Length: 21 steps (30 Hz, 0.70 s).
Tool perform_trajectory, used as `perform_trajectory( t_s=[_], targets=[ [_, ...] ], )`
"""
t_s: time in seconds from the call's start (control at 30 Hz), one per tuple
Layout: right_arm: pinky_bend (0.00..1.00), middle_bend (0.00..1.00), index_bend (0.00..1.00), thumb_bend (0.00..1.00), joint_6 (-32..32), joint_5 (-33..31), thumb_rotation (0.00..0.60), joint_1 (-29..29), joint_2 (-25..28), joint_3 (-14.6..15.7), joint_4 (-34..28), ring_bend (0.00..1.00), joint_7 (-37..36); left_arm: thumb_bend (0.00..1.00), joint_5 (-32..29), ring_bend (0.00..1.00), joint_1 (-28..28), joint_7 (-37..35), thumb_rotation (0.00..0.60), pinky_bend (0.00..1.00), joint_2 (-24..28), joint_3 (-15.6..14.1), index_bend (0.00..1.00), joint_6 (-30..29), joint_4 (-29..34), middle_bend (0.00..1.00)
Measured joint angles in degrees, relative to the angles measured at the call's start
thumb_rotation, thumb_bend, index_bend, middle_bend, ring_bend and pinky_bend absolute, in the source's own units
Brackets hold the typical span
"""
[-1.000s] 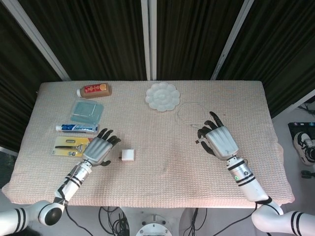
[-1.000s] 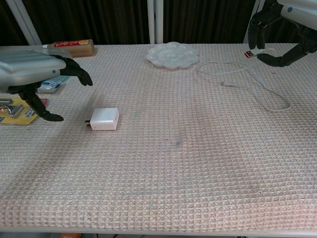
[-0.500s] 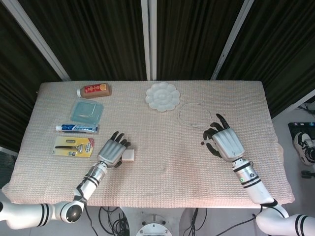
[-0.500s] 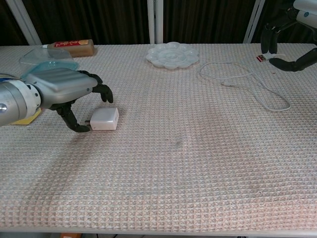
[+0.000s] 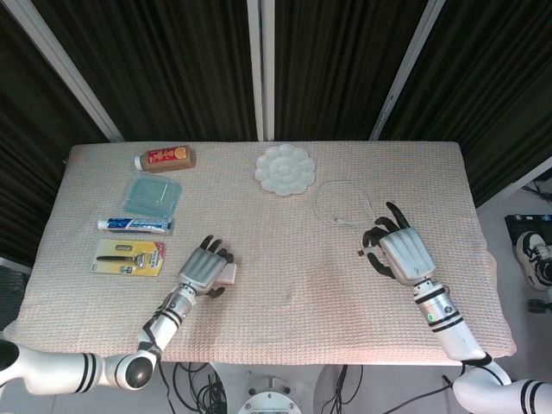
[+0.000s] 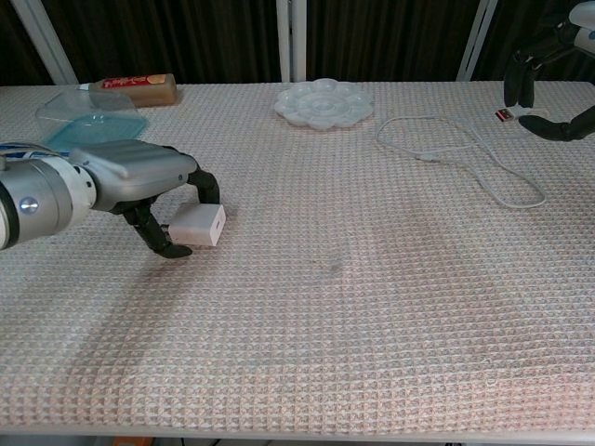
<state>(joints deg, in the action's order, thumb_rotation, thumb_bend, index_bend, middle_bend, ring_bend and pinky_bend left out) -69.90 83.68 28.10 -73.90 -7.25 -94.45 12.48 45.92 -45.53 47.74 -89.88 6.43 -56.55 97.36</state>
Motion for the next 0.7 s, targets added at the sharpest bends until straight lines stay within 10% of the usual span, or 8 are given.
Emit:
perform_trajectory(
  t_s=[0.7],
  targets=[
    [0.0, 0.51, 0.61, 0.35, 0.23, -0.76, 0.6, -0.18, -0.84, -0.28, 0.8, 0.27, -0.69, 0.26, -1.36, 0.24, -2.35, -1.93, 0.476, 0.07, -0.52, -0.46, 0.48, -3.1, -1.07, 0.46]
  ],
)
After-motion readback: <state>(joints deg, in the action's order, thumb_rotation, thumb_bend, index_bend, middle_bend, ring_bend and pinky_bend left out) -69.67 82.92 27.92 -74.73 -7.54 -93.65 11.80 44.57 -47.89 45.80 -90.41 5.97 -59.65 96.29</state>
